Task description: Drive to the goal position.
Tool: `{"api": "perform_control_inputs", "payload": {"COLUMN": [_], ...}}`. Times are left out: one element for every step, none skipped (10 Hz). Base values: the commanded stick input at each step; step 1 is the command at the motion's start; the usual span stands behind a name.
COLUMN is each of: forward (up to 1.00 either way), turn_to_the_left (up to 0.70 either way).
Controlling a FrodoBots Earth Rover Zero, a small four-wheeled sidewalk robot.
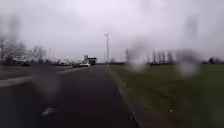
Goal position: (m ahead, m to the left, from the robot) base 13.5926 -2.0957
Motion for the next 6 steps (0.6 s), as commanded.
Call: {"api": "perform_control_inputs", "payload": {"forward": [1.00, 1.00, 1.00, 1.00, 1.00, 1.00], "turn_to_the_left": [0.40, 0.00, 0.00, 0.00, 0.00, 0.00]}}
